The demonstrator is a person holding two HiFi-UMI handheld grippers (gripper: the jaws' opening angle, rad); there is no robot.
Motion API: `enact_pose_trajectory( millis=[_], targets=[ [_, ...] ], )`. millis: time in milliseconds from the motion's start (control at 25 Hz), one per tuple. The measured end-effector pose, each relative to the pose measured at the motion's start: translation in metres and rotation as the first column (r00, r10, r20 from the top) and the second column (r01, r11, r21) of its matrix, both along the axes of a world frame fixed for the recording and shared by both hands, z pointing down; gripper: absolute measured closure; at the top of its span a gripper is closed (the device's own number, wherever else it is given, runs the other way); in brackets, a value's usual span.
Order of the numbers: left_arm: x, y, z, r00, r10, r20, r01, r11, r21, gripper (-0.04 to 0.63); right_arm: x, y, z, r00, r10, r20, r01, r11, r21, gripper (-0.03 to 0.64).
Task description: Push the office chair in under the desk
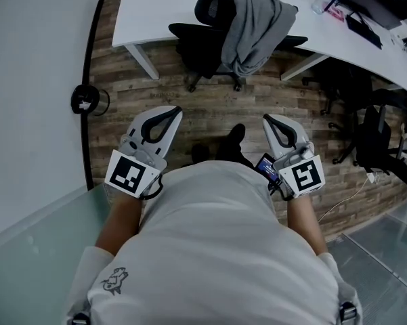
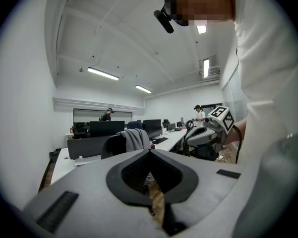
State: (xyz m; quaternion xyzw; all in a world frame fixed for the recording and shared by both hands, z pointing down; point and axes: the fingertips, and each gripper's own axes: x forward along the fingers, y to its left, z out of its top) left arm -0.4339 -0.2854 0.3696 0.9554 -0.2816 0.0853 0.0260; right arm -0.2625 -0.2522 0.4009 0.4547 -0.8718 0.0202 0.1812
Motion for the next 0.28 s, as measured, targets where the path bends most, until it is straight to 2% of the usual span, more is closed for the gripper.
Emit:
enact_pose_trajectory(
  millis=[280],
  targets=[
    [-0.009, 0.012, 0.002, 1.0, -0.001, -0.002, 0.001, 1.0, -0.011, 0.597, -0.004, 0.01, 0.0, 1.0, -0.013, -0.027, 0.014, 0.999, 0.038, 0.614]
  ],
)
